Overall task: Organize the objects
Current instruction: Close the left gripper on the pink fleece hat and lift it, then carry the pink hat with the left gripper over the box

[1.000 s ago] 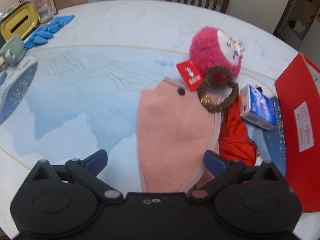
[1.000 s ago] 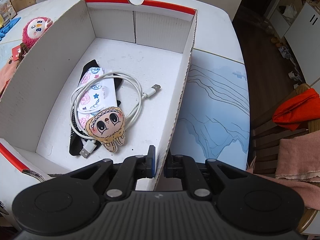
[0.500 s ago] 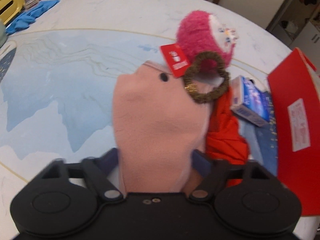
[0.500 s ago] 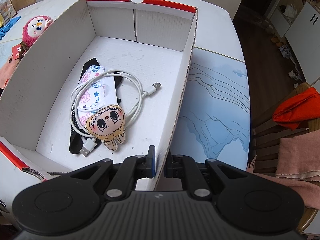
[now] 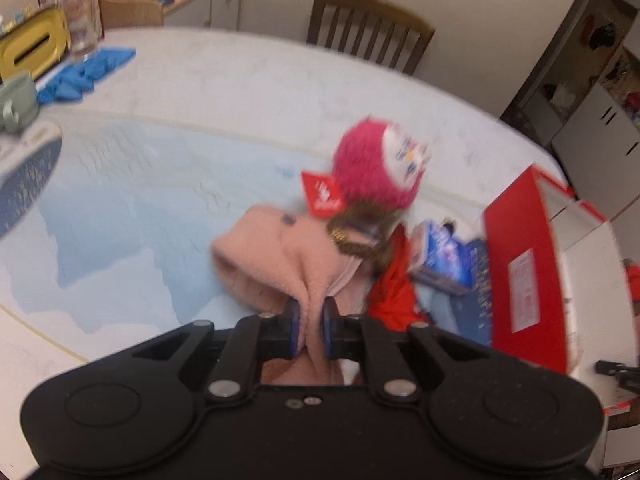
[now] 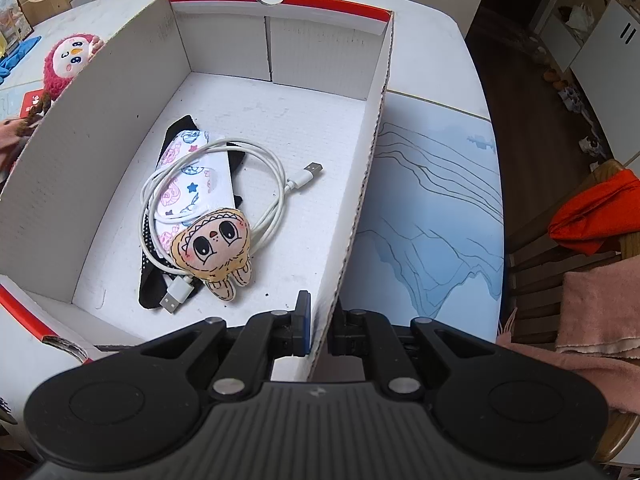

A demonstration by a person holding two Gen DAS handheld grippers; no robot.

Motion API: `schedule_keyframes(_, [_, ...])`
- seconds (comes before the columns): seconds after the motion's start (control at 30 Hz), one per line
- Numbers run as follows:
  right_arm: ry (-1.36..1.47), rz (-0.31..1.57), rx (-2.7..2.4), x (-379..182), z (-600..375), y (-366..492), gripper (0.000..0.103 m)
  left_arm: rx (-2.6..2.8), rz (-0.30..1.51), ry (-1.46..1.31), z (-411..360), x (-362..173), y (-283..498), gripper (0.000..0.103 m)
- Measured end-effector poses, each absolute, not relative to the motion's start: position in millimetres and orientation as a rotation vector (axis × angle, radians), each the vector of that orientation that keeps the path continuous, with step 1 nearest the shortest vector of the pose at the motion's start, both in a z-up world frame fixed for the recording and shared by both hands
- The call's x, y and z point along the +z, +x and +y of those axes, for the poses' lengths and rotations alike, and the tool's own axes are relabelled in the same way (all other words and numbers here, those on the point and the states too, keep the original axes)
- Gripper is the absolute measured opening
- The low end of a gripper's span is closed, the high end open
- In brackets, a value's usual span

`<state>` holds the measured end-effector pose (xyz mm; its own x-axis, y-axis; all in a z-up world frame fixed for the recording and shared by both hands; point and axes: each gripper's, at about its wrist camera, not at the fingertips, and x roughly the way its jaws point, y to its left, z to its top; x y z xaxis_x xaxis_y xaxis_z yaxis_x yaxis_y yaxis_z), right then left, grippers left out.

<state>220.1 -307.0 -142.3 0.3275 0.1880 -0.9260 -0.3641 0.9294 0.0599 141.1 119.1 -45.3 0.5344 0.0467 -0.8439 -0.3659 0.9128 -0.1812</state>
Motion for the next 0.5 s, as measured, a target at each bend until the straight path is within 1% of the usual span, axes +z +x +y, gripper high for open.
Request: schedule_keyframes(0.5, [-0.166,1.186,0.363,-142.4,-307.1,219.8,0.007,0.126,0.741,-0.270,84.5,64.3,132.1,0.008])
